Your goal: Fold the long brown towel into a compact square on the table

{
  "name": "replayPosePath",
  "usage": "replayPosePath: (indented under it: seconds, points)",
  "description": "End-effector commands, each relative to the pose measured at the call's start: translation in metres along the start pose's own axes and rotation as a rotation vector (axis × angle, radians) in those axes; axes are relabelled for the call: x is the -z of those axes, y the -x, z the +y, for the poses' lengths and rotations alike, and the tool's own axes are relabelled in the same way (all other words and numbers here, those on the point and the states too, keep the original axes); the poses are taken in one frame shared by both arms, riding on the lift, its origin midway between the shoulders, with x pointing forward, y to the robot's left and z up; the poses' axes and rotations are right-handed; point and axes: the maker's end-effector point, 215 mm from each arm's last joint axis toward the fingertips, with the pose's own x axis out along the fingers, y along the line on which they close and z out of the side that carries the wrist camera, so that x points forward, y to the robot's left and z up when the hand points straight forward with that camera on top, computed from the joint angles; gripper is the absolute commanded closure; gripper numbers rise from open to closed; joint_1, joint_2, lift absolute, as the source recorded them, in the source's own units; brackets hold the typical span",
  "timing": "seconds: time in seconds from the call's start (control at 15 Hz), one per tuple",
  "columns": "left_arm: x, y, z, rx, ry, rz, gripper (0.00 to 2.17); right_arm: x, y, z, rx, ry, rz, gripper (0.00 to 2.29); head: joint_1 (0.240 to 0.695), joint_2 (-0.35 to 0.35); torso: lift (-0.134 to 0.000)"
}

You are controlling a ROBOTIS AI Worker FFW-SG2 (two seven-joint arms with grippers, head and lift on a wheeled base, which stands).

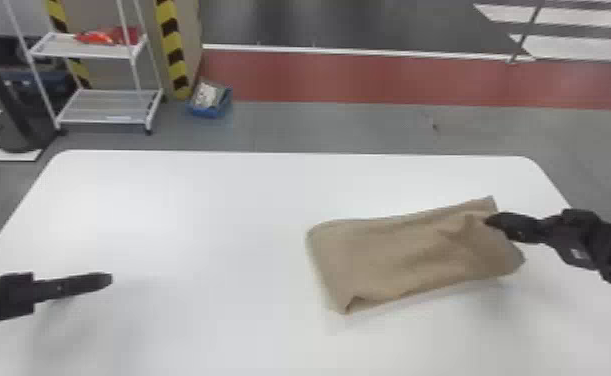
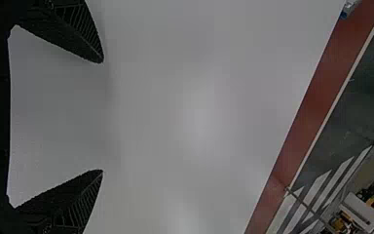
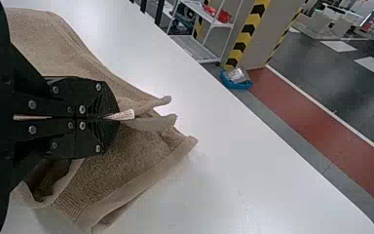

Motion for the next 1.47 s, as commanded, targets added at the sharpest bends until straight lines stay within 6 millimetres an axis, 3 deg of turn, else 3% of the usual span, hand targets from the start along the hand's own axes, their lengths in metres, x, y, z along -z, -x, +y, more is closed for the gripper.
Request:
replayPosePath:
  seconds: [0.0, 0.13, 0.27, 0.33, 0.4, 0.47, 0.67, 1.0, 1.4]
  points:
    - [0.000, 0.000, 0.000, 0.002, 0.001, 0.001, 0.08, -0.004, 0.001, 0.014, -0.043, -0.009, -0.005, 1.32, 0.695, -0.065, -0.124]
    - [0.001, 0.001, 0.001, -0.003, 0.002, 0.001, 0.08, -0.026, 0.014, 0.021, -0.049, 0.012, -0.044, 1.32, 0.695, -0.062, -0.124]
    - [0.004, 0.001, 0.002, -0.004, 0.003, 0.004, 0.08, -0.036, 0.024, 0.009, -0.021, 0.013, -0.052, 1.31, 0.695, -0.068, -0.124]
    - [0.005, 0.001, 0.001, -0.003, 0.002, 0.008, 0.08, -0.031, 0.024, -0.009, 0.006, -0.017, -0.029, 1.01, 0.695, -0.074, -0.124]
    - [0.006, 0.000, 0.000, -0.001, 0.004, 0.010, 0.08, -0.022, 0.019, -0.018, 0.021, -0.036, -0.001, 0.28, 0.695, -0.082, -0.124]
    - [0.008, -0.002, -0.001, 0.002, 0.005, 0.014, 0.08, -0.014, 0.016, -0.027, 0.044, -0.048, 0.015, 0.00, 0.695, -0.092, -0.124]
    - [0.010, 0.000, -0.001, -0.002, 0.007, 0.017, 0.08, -0.005, 0.017, -0.038, 0.065, -0.053, 0.026, 0.05, 0.695, -0.109, -0.124]
    - [0.013, 0.001, 0.001, -0.003, 0.012, 0.020, 0.08, -0.021, 0.041, -0.067, 0.186, -0.008, 0.015, 0.06, 0.695, -0.135, -0.124]
    - [0.015, 0.002, 0.001, -0.006, 0.012, 0.021, 0.08, -0.008, 0.036, -0.091, 0.305, 0.018, 0.107, 0.18, 0.695, -0.170, -0.124]
